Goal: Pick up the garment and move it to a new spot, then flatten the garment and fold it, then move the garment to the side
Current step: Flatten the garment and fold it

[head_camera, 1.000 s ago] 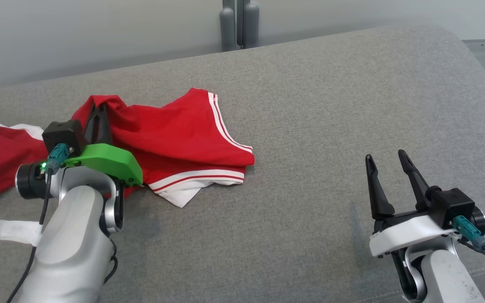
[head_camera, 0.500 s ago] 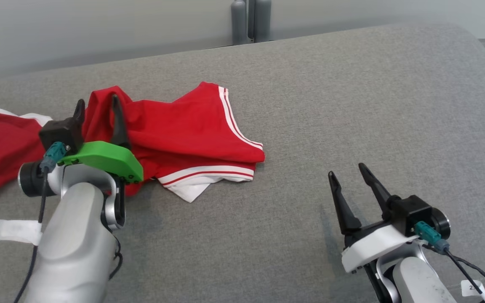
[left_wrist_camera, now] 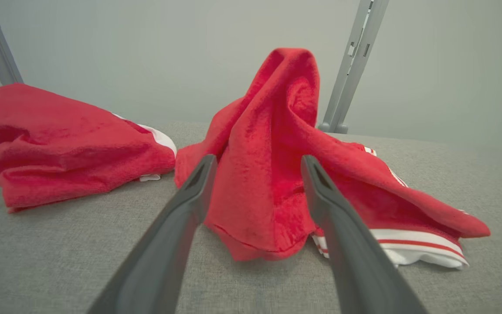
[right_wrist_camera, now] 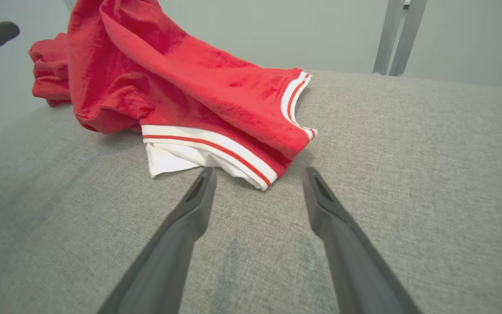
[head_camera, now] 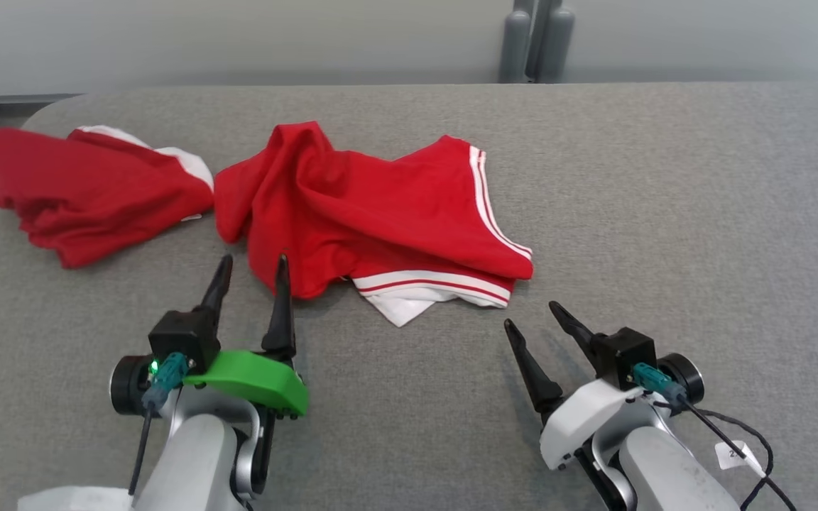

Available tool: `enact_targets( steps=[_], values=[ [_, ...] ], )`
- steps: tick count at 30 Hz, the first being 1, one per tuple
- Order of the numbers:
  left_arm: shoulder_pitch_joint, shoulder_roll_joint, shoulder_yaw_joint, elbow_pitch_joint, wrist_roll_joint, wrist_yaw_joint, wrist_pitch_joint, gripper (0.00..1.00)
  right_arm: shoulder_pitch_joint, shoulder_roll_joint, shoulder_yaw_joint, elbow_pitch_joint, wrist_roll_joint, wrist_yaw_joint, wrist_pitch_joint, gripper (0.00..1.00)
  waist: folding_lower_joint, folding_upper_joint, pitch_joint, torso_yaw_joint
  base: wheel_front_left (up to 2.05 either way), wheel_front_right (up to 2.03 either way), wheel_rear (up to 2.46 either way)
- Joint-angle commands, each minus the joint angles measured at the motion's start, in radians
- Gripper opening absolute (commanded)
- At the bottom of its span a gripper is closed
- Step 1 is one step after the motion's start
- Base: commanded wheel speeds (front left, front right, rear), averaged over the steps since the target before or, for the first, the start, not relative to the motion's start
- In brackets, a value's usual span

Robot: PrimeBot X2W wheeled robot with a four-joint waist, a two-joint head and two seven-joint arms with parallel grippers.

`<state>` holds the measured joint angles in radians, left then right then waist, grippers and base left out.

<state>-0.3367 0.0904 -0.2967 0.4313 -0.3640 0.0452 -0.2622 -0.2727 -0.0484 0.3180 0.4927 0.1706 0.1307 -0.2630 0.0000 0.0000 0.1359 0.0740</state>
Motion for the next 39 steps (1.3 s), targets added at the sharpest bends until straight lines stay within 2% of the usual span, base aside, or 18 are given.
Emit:
enact_targets(
  steps=[1, 7, 9, 13, 18, 19, 21, 22, 23, 29, 36, 39],
  values=[
    [0.031, -0.006, 0.004, -0.022, 0.011, -0.004, -0.003, 1.0, -0.03, -0.004, 0.002, 0.034, -0.007, 0.0, -0.004, 1.0, 0.0, 0.0, -0.001, 0.075, 0.0, 0.0, 0.0],
    [0.099, -0.027, 0.002, -0.095, 0.03, -0.006, -0.003, 1.0, -0.119, -0.003, -0.018, 0.179, -0.067, 0.0, -0.004, 1.0, 0.0, 0.0, 0.015, 0.169, 0.0, 0.0, 0.0],
    [0.105, -0.029, 0.003, -0.102, 0.03, -0.006, -0.003, 1.0, -0.135, -0.003, -0.02, 0.202, -0.085, 0.0, -0.004, 1.0, 0.0, 0.0, 0.02, 0.181, 0.0, 0.0, 0.0],
    [0.119, -0.034, 0.003, -0.128, 0.034, -0.004, -0.003, 1.0, -0.192, -0.004, -0.064, 0.32, -0.2, 0.0, -0.004, 1.0, 0.0, 0.0, 0.041, 0.241, 0.0, 0.0, 0.0],
    [0.126, -0.038, 0.009, -0.143, 0.031, -0.004, -0.003, 1.0, -0.228, -0.004, -0.141, 0.396, -0.329, 0.0, -0.004, 1.0, 0.0, 0.0, 0.053, 0.264, 0.0, 0.0, 0.0],
    [0.126, -0.038, 0.011, -0.144, 0.03, -0.003, -0.003, 1.0, -0.235, -0.004, -0.155, 0.401, -0.348, 0.0, -0.003, 0.58, 0.0, 0.0, 0.054, 0.265, 0.0, 0.0, 0.0],
    [0.127, -0.039, 0.016, -0.147, 0.028, -0.001, -0.003, 1.0, -0.241, -0.004, -0.179, 0.399, -0.362, 0.0, -0.002, 0.28, 0.0, 0.0, 0.058, 0.264, 0.0, 0.0, 0.0],
    [0.128, -0.039, 0.019, -0.148, 0.028, 0.0, -0.003, 1.0, -0.242, -0.004, -0.188, 0.389, -0.358, 0.0, -0.002, 0.09, 0.0, 0.0, 0.059, 0.26, 0.0, 0.0, 0.0],
    [0.129, -0.04, 0.022, -0.15, 0.029, 0.001, -0.003, 1.0, -0.242, -0.004, -0.193, 0.377, -0.355, 0.0, -0.002, 0.0, 0.0, 0.0, 0.06, 0.256, 0.0, 0.0, 0.0],
    [0.135, -0.04, 0.037, -0.153, 0.028, -0.006, -0.003, 1.0, -0.205, -0.003, -0.196, 0.268, -0.27, 0.0, -0.002, 0.0, 0.0, 0.0, 0.054, 0.195, 0.0, 0.0, 0.0],
    [0.148, -0.039, 0.06, -0.164, 0.03, -0.003, -0.003, 1.0, -0.122, -0.008, -0.18, 0.116, -0.198, -0.001, -0.003, 0.0, 0.0, 0.0, 0.022, 0.071, 0.0, 0.0, 0.0],
    [0.152, -0.039, 0.07, -0.168, 0.036, -0.005, -0.003, 1.0, -0.09, -0.033, -0.184, 0.048, -0.191, -0.001, 0.022, 0.0, 0.0, 0.0, 0.013, 0.018, 0.0, 0.0, 0.0]
  ],
)
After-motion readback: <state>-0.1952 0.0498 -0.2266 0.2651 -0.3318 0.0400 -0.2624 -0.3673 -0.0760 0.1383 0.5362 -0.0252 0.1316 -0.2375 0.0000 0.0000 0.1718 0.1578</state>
